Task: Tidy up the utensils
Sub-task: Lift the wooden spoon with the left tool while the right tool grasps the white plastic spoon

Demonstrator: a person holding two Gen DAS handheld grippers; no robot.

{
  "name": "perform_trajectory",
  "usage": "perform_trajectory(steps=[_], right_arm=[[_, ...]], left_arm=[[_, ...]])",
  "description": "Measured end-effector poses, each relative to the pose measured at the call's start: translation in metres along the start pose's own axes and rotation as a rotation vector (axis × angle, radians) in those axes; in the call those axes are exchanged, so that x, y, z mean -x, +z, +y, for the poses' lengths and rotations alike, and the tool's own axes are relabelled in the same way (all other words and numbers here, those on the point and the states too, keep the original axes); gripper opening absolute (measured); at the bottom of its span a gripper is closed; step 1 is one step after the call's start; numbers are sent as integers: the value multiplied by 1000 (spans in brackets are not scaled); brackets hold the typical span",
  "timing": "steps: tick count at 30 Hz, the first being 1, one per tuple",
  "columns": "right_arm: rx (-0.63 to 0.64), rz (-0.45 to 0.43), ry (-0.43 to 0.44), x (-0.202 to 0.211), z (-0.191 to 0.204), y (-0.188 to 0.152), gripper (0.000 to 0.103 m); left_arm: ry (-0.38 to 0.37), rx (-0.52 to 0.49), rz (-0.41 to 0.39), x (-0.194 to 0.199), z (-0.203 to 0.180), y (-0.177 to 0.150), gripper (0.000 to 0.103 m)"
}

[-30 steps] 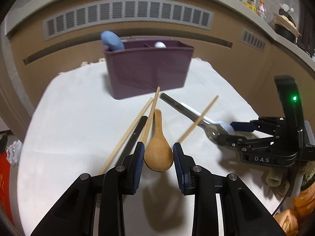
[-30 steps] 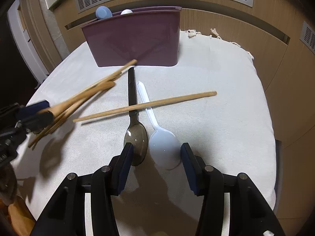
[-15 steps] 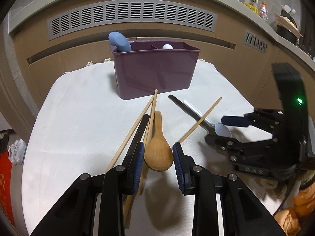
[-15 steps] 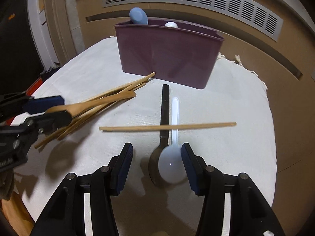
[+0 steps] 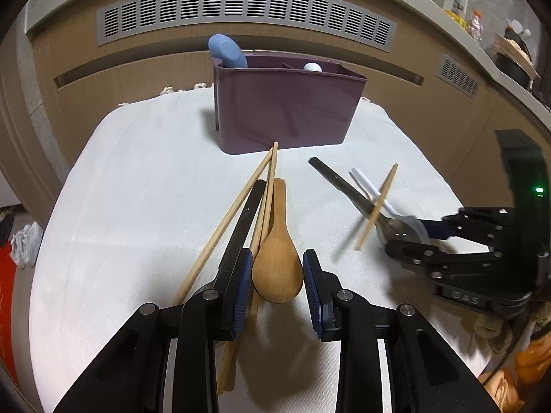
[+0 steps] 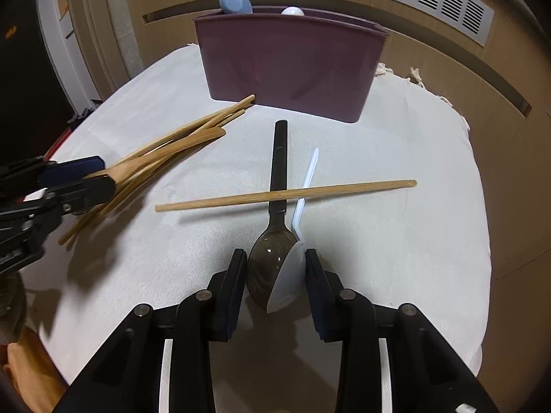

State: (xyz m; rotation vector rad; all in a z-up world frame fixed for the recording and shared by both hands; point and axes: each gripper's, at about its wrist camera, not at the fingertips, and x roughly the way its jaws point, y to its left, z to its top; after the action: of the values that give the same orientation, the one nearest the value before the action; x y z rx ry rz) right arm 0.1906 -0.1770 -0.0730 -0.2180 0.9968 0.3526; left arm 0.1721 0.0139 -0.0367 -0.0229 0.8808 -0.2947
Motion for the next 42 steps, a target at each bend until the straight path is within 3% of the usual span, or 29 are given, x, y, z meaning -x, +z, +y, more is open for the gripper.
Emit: perform_trajectory(steps=[2,3,7,17,26,32,34,36,38,42], right_arm=[[-3,-10,12,7,-2,-4,29],[-5,-15,18,9,-3,-5,19],[-32,-20,37,19,-9,-9,15],[-30,-60,80,48,-8,-11,10],[2,-180,47,92,-2,4,10],[31,-162,30,94,-6,-6,10],[39,-136,31,87,-8,-17,15],[15,-101,34,77,-12,-30,33],[-22,-67,45,68,-17,-41,42],[-218,28,144,47,-38,-53,43]], left_arm=[[10,2,-1,2,-1,-2,31],[11,2,-1,3,-1,-3,31],[8,3,-7,5,0,-7,31],[-2,11,-46,19,4,-13,31],[17,-35,-146,56,-5,-5,31],[24,-38,-189,74,-6,-2,31],[25,-41,-195,77,-8,-1,31],[24,-46,-197,77,-9,-1,31],[23,-52,-196,76,-11,-1,31],[19,-55,-195,73,-13,-2,31]])
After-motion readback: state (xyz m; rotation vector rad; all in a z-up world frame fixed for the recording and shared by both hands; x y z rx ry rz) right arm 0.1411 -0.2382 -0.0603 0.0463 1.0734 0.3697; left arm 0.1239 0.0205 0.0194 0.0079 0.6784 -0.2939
